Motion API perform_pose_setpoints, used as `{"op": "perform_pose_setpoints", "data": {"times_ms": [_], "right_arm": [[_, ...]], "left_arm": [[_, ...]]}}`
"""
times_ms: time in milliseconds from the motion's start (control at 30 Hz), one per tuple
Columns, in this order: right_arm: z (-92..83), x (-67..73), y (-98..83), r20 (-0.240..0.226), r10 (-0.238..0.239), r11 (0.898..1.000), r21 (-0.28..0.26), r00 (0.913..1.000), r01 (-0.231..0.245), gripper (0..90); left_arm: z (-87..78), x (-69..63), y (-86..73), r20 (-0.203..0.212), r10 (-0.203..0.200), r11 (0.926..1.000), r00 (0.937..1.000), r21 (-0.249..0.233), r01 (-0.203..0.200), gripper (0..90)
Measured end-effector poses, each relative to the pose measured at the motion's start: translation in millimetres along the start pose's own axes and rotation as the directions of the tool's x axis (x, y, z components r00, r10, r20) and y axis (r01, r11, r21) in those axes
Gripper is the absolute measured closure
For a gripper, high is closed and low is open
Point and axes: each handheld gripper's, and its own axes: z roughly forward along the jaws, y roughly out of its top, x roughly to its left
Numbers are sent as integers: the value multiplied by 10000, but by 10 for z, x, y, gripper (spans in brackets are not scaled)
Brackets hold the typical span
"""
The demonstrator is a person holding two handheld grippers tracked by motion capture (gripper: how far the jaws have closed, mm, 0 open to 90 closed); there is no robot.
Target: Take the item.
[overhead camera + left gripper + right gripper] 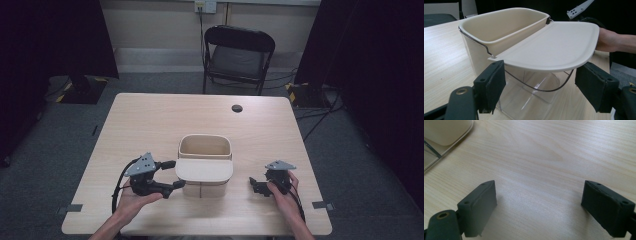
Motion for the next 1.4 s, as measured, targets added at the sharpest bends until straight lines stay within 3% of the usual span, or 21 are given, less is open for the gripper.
{"op": "perform_pose_setpoints", "data": {"times_ms": [1400], "right_arm": [[3,-1,2,-23,-26,10000,-15,10000,26,118]], "left_arm": [[10,13,96,52,117,9999,9999,11,-117,231]]}}
